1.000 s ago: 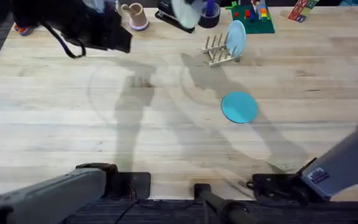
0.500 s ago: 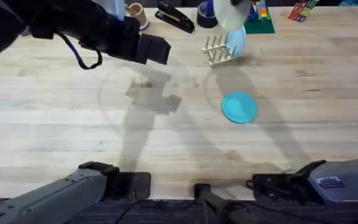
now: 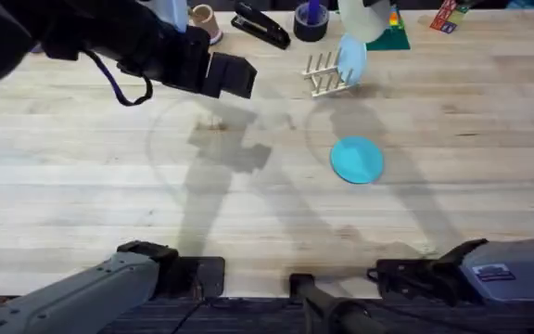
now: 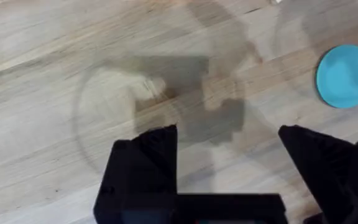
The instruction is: Pick up the plates from the table one by one and place each into a slot on the dish rack.
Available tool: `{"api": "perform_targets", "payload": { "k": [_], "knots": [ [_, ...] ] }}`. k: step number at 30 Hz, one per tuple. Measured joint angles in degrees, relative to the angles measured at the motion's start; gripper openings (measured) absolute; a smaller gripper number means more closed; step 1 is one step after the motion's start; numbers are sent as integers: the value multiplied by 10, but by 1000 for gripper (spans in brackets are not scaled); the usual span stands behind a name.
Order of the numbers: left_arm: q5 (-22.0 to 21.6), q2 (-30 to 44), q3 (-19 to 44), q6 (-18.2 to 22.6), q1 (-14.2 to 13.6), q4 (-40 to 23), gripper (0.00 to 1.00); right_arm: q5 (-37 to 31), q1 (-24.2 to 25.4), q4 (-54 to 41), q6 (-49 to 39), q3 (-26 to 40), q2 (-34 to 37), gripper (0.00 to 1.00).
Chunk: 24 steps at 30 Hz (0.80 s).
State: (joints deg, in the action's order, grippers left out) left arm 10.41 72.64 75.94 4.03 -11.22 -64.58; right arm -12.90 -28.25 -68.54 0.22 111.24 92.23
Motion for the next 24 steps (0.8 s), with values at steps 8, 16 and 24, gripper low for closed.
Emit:
{"api": "perform_targets", "payload": {
  "k": [8, 16, 24],
  "knots": [
    [0, 0, 0, 0, 0, 0, 995, -7, 25, -1, -3, 0, 0, 31],
    [0, 0, 0, 0, 0, 0, 995, -11, 64, -1, -3, 0, 0, 31],
    [0, 0, 0, 0, 0, 0, 995, -11, 72, 2, -3, -1, 0, 31]
  ]
}}
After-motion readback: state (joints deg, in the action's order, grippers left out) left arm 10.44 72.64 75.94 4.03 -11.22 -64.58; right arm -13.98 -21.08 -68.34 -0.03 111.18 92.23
